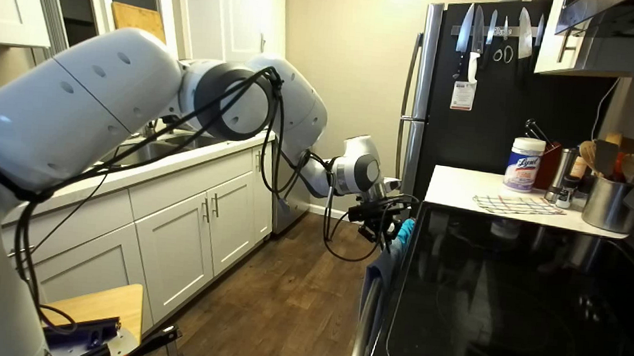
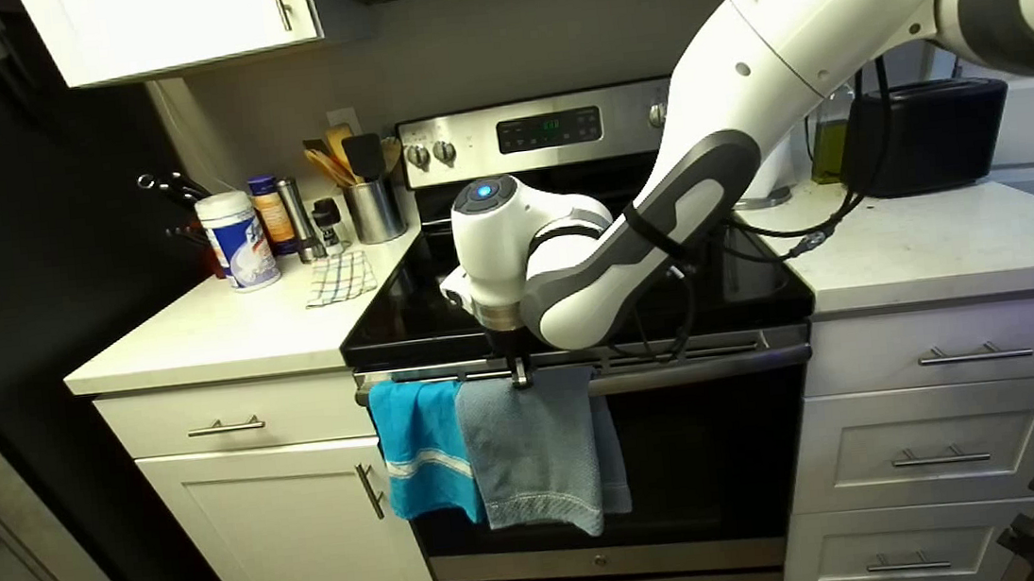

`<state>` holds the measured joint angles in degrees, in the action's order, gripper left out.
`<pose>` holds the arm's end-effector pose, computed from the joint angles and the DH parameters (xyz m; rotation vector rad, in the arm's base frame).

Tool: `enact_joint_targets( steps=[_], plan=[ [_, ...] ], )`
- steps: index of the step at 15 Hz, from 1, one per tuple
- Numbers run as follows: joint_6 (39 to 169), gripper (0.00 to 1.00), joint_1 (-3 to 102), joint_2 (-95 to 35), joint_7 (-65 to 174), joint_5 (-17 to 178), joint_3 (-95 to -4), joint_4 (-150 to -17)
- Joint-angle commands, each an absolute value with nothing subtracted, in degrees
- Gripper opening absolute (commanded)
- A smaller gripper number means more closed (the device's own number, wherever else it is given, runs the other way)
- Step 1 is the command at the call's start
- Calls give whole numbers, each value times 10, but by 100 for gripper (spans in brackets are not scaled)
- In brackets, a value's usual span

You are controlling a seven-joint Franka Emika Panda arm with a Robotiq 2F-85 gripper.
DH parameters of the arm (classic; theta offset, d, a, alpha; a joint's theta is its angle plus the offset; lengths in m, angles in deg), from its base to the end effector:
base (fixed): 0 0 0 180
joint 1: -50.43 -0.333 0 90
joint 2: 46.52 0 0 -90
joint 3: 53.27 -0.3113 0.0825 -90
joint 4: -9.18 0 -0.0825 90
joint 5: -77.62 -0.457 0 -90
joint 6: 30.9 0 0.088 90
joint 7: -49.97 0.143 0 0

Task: Put the light blue towel on the stovetop.

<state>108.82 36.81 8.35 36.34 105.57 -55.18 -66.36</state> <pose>0.7900 0.2022 0.0866 2.5713 1.1509 0.2367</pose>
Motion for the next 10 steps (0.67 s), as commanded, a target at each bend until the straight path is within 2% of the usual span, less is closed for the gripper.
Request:
enact_joint_targets(
  steps=[1,10],
  plan=[
    [1144,0,358,37,369,1058,-542,-719],
    [1167,1,352,14,374,1051,-538,-727]
  ],
)
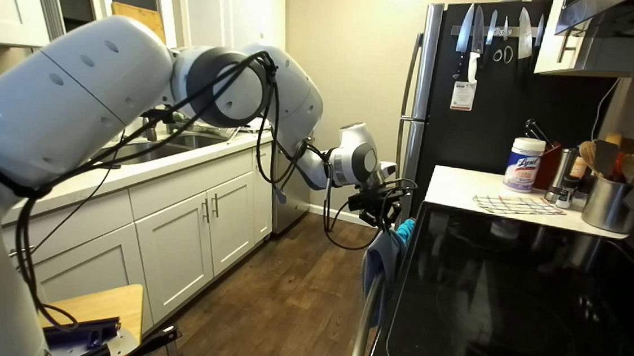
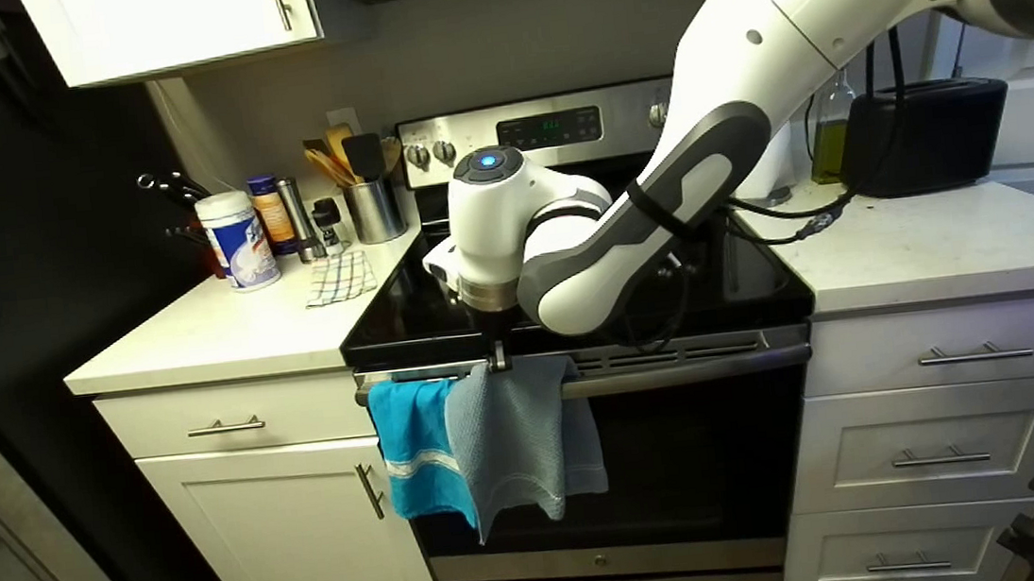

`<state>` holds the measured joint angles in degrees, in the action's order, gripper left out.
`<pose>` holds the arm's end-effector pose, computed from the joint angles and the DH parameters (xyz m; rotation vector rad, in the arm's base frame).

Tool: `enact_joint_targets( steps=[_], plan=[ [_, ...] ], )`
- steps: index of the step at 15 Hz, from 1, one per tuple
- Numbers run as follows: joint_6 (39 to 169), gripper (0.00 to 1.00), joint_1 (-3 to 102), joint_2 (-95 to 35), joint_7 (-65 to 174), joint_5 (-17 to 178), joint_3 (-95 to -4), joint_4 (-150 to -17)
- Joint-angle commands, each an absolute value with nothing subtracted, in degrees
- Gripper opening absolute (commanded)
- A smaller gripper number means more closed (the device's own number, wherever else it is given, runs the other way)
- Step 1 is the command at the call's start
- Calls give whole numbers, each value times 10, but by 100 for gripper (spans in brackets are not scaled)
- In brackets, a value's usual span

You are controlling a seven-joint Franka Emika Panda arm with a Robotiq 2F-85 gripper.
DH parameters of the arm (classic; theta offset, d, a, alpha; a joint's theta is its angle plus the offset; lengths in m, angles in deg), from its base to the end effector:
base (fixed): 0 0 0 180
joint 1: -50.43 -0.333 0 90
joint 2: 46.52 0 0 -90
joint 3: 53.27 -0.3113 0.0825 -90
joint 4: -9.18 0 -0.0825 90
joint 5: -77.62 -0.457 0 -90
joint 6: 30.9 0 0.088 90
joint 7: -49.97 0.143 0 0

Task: Put the light blue towel on the stovetop.

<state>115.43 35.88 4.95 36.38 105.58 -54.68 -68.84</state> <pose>0.7961 0.2209 0.1247 2.5455 1.1865 0.4203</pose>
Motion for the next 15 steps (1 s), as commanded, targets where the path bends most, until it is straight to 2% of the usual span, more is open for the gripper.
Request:
enact_joint_targets(
  steps=[1,15],
  plan=[
    [1159,1,352,10,375,1047,-539,-725],
    [1066,1,333,-129,484,1090,-472,-772]
  ],
)
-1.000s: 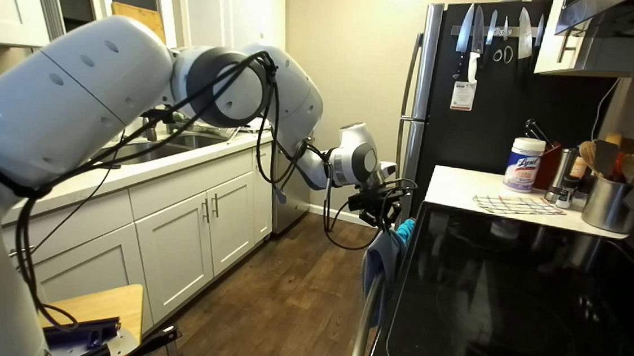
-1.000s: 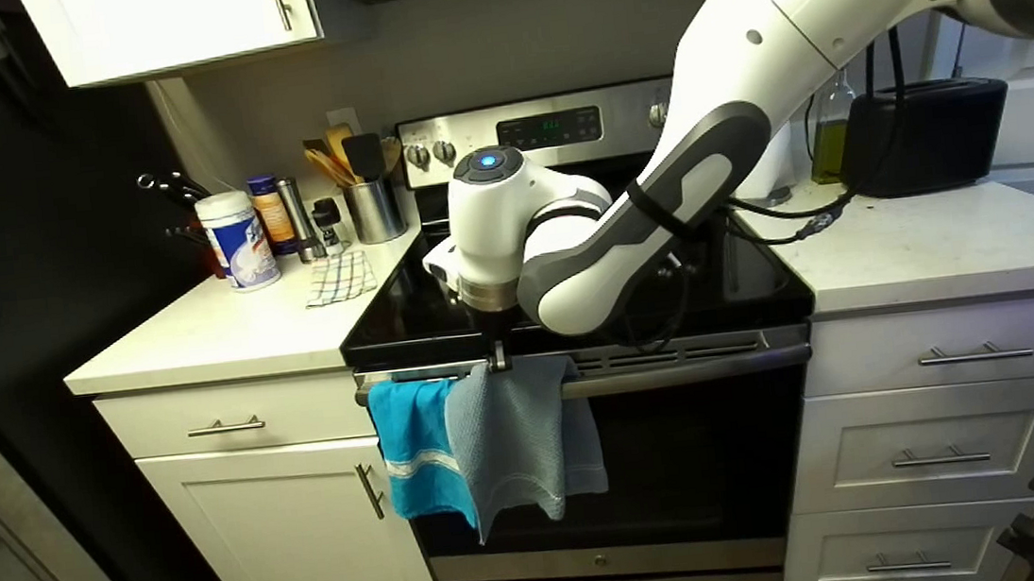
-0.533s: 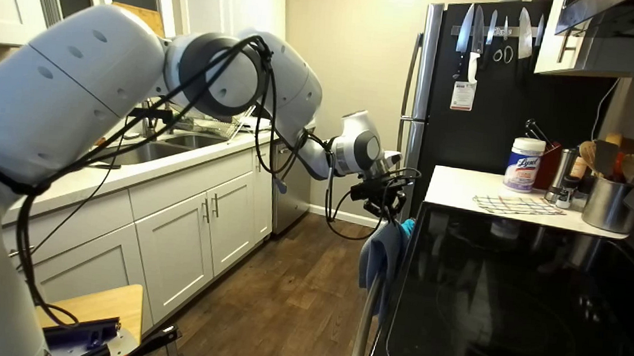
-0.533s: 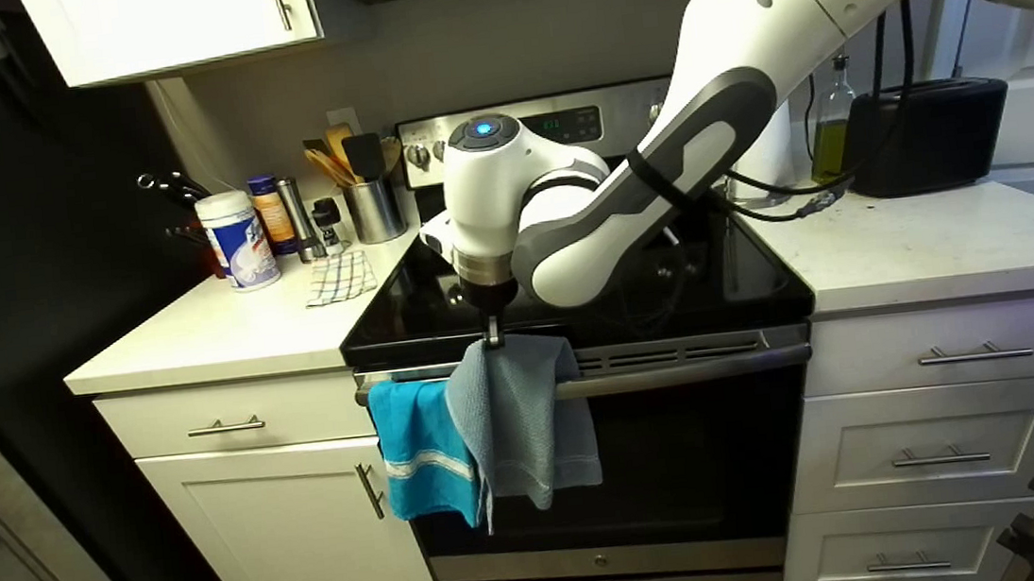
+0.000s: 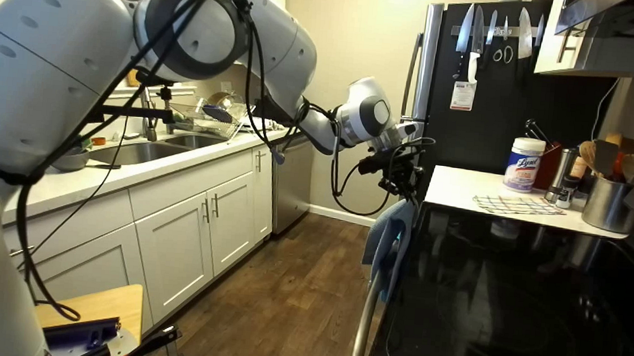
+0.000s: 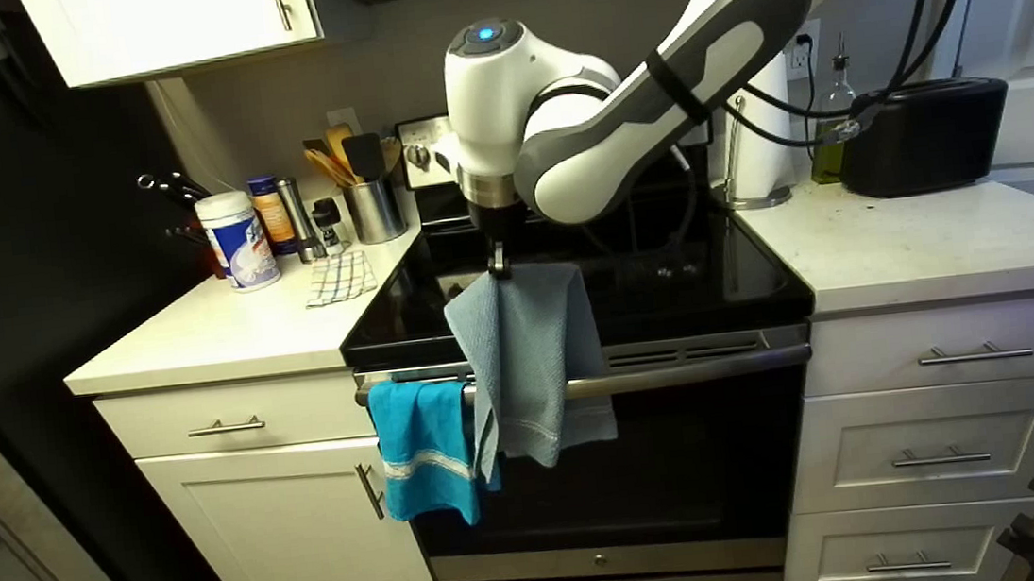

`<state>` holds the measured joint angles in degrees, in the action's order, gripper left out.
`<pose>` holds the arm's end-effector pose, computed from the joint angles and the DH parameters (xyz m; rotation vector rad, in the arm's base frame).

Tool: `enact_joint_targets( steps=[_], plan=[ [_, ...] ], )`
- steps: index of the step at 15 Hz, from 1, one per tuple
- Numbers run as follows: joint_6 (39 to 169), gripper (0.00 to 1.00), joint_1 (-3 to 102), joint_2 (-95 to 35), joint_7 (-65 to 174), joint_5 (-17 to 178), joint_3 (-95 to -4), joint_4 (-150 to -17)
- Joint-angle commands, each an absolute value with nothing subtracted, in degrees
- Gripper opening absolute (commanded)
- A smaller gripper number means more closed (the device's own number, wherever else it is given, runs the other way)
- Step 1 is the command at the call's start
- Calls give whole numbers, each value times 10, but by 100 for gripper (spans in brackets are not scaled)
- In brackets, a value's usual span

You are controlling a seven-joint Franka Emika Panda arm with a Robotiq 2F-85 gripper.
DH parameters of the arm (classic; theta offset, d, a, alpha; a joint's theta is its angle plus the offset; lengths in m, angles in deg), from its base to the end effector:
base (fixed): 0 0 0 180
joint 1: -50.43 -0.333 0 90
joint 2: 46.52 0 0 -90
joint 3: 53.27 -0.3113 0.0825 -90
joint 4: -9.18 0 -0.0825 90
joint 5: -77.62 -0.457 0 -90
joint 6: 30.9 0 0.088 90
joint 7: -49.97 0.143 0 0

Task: Put the light blue towel on the stovetop.

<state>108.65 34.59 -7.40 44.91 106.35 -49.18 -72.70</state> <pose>0.8087 0.1654 0.2546 2.5571 0.8619 0.4660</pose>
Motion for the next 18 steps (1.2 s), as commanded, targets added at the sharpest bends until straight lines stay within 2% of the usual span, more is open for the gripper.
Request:
enact_joint_targets(
  steps=[1,12,18],
  plan=[
    [1056,1,332,-137,489,1095,-470,-773],
    [1074,1,429,-132,461,1036,-488,-794],
    [1084,1,458,-138,483,1033,-470,-830]
  ],
)
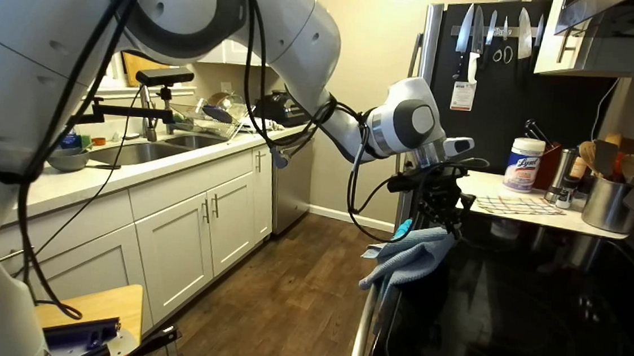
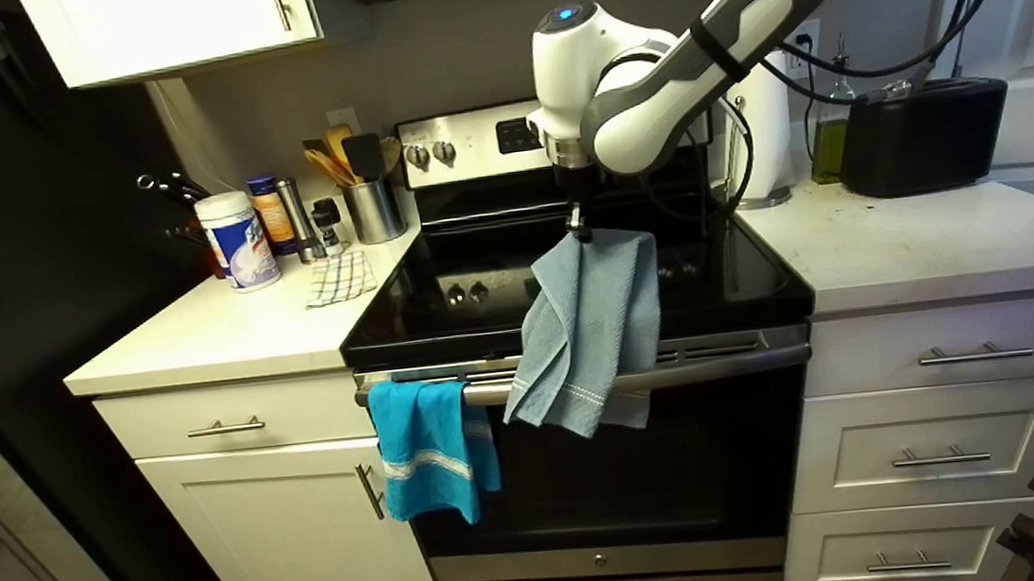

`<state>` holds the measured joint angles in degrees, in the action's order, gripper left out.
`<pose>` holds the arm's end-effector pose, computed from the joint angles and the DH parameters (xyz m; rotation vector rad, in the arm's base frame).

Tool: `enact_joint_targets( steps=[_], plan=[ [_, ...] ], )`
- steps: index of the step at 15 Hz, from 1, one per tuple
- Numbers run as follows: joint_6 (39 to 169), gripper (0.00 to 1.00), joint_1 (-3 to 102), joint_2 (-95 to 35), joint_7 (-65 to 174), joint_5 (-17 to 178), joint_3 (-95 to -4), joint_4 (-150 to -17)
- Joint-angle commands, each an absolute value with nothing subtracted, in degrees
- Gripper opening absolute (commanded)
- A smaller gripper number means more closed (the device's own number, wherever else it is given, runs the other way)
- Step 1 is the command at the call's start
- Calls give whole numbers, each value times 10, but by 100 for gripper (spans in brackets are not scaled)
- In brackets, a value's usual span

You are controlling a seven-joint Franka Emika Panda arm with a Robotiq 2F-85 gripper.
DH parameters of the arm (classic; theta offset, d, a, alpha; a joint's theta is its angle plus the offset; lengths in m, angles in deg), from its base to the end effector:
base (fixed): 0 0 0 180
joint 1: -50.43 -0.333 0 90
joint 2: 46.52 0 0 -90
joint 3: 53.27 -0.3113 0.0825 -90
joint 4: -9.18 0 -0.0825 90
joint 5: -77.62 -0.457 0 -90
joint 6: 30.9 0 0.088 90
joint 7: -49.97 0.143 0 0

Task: Put the light blue towel on the stovetop.

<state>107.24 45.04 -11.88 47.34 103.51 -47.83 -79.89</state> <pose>0.7937 -0.0052 0.2457 2.6785 0.5025 0.3261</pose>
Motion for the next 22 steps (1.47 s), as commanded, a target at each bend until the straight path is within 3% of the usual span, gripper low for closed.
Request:
enact_joint_targets(
  steps=[1,13,22],
  plan=[
    [1082,1,458,-140,486,1037,-465,-834],
    [1072,1,465,-158,502,1077,-420,-843],
    [1057,1,530,-78,446,1012,-443,-712]
  ],
)
